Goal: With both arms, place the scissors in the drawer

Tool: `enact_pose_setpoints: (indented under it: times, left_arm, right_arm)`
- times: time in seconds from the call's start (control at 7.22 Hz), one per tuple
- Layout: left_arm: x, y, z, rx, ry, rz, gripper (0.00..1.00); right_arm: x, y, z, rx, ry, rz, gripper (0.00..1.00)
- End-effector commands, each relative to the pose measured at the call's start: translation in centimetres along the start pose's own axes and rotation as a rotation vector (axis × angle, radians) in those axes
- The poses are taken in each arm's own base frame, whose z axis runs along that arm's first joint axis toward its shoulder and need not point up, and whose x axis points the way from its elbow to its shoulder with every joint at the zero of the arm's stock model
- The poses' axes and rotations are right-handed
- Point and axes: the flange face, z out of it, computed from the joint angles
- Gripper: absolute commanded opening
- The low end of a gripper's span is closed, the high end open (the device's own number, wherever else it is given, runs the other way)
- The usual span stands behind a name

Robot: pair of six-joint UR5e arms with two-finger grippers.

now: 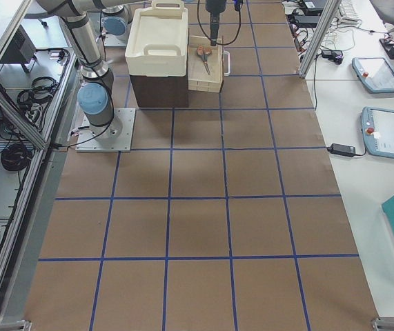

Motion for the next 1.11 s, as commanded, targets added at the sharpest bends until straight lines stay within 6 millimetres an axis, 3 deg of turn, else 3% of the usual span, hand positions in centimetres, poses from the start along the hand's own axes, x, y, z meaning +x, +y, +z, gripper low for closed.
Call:
enact_pose_setpoints:
  times: [0.0,0.97]
  left_arm:
    - [0.26,0.79,-0.01,0.003,-0.003,0.016,0.99]
    - [0.34,0.86,0.04,0.005,-0.003,0.079,1.0]
  right_arm:
    - [0.01,0.05,0.04,-0.005,0.001,-0.002,1.0]
    - [-0.26,0.31,-0.03,-0.004,0.001,-0.003,1.0]
